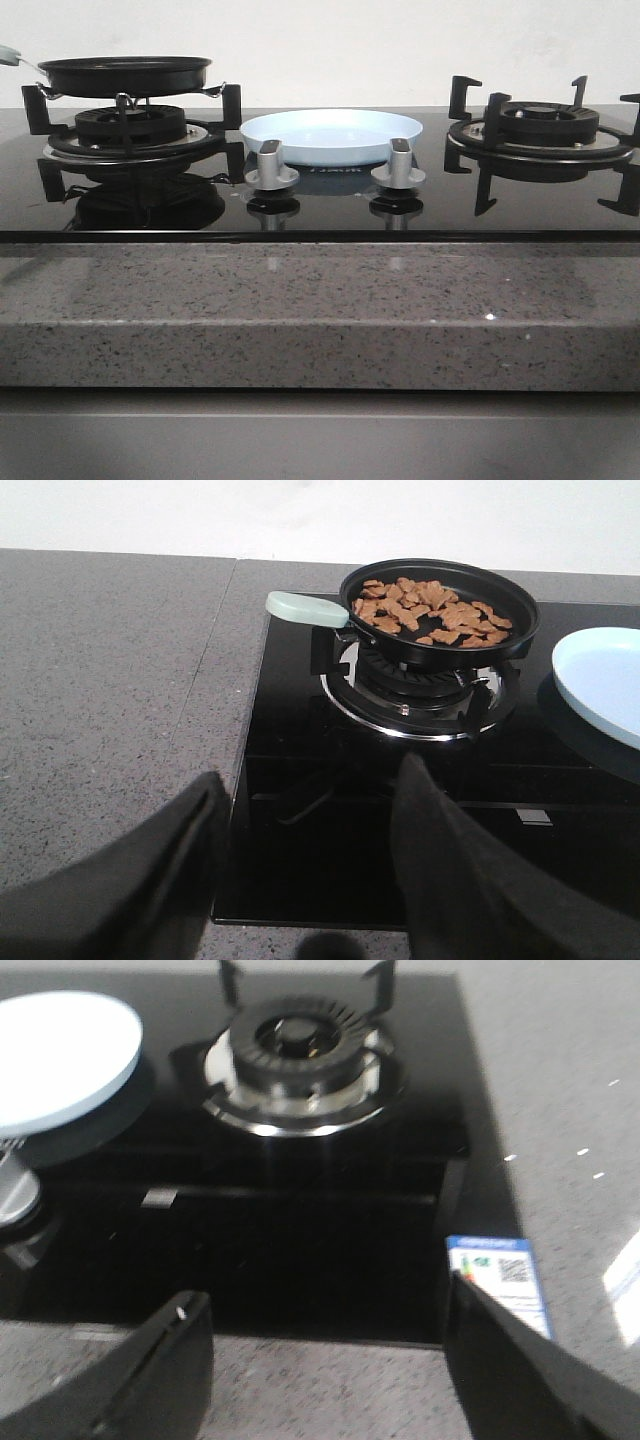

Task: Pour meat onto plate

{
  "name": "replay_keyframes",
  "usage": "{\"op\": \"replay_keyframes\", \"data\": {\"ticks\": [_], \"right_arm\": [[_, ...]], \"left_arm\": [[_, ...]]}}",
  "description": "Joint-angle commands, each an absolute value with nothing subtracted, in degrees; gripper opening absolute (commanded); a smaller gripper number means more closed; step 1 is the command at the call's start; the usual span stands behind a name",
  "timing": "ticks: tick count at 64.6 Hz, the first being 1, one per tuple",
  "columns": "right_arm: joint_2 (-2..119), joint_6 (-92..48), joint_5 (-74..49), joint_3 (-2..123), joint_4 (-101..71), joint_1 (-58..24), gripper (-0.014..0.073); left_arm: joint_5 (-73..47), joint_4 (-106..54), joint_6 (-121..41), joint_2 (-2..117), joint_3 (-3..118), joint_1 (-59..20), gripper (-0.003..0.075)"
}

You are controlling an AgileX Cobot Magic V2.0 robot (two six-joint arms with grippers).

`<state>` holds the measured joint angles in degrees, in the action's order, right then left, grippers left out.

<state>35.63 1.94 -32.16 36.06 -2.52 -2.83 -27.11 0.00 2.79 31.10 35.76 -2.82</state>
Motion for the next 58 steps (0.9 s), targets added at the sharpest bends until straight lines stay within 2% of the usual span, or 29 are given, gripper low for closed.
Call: {"op": "replay_keyframes", "data": {"ticks": [1, 24, 58], "right_arm": [[40.24, 0.61, -33.61, 42.19, -3.06, -5.91, 0.0481], [60.51, -0.58, -40.29, 59.39, -3.37, -17.13, 0.0464], [89.63, -0.58, -46.64, 86.38, -3.74, -17.74, 0.0464]], "left_arm": [[-22.56, 0.0, 3.27, 31.7, 37.64, -2.84, 0.0365], [-22.56, 0.0, 3.27, 31.7, 37.64, -2.84, 0.0299], [-22.56, 0.0, 3.27, 31.7, 37.64, -2.84, 0.0184]]}}
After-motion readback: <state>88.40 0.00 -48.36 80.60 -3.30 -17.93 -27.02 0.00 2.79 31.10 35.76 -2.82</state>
